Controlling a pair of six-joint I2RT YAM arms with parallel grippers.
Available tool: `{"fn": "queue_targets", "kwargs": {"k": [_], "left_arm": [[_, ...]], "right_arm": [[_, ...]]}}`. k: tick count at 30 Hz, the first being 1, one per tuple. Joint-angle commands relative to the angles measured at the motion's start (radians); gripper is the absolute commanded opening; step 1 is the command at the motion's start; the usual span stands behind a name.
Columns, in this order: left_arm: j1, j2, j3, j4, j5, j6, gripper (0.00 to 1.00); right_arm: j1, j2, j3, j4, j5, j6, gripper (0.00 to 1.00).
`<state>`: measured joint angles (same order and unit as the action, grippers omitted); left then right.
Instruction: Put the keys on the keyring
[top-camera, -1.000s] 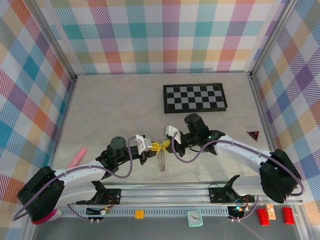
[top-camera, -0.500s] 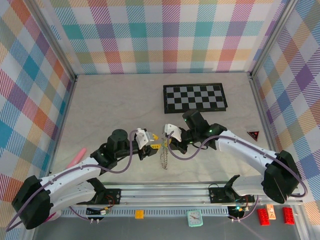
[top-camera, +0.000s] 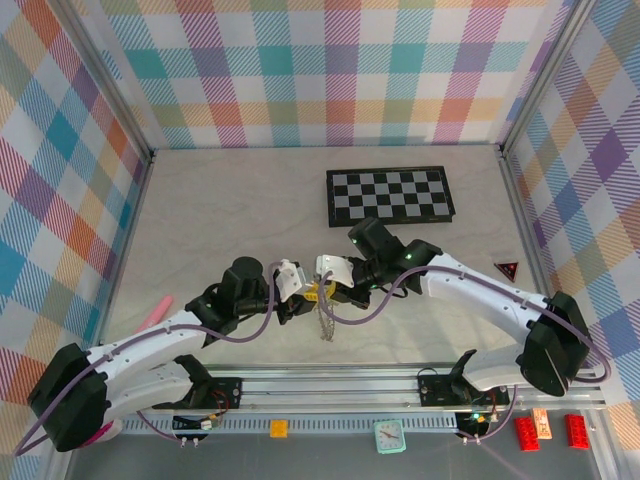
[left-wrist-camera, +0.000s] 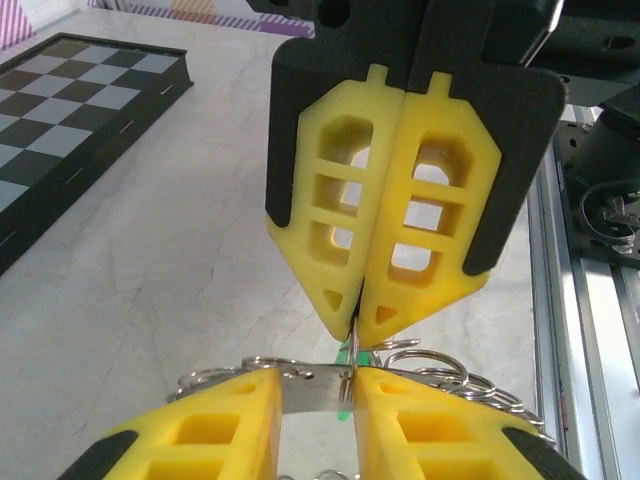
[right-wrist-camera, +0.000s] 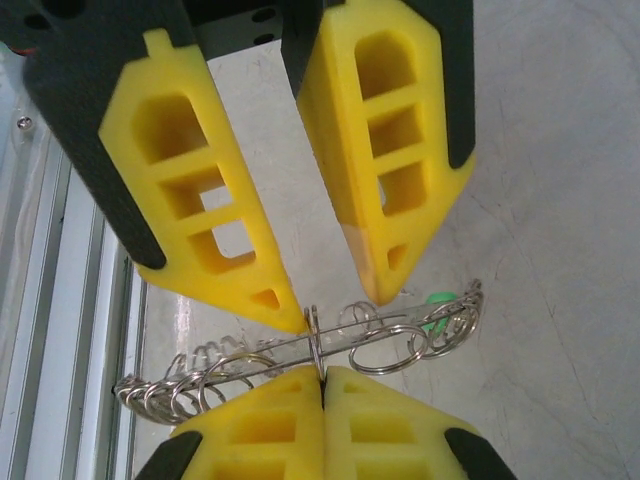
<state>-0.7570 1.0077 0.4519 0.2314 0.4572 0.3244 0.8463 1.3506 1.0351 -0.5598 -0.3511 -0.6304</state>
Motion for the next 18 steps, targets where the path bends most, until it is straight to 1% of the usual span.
{"fn": "queue_targets", "kwargs": {"k": [1,6,10,11,12,13,14,15,16,18], "left_arm": [[-0.005,0.007,0.012,0.031,0.024,0.011,0.22],[-0.005,0.009,0.007,0.040,0.027,0.013,0.11],[-0.005,-0.001,0.001,0.046,0.031,0.019,0.00],[-0.005,-0.004,-0.002,0.050,0.031,0.022,0.00],[-0.004,-0.012,-0.010,0.061,0.030,0.020,0.00],[-0.005,-0.021,-0.021,0.080,0.025,0.017,0.00],[-0.003,-0.028,-0.035,0.107,0.022,0.007,0.00],[-0.005,-0.036,-0.057,0.152,0.020,-0.010,0.00],[-0.003,-0.038,-0.084,0.217,0.021,-0.035,0.00],[-0.003,-0.029,-0.125,0.327,0.038,-0.083,0.00]], "right_arm": [[0.017,0.001,0.051,-0.007,-0.028,-0.016,0.00],[0.030,0.004,0.059,0.000,-0.033,-0.010,0.00],[0.033,-0.004,0.049,0.014,-0.042,0.003,0.00],[0.032,-0.017,0.035,0.033,-0.047,0.010,0.00],[0.028,-0.036,0.012,0.064,-0.057,0.024,0.05],[0.018,-0.060,-0.017,0.109,-0.067,0.039,0.20],[0.002,-0.083,-0.052,0.147,-0.088,0.052,0.27],[-0.028,-0.107,-0.092,0.195,-0.130,0.069,0.30],[-0.069,-0.127,-0.136,0.251,-0.189,0.095,0.30],[-0.119,-0.144,-0.185,0.320,-0.273,0.137,0.30]]}}
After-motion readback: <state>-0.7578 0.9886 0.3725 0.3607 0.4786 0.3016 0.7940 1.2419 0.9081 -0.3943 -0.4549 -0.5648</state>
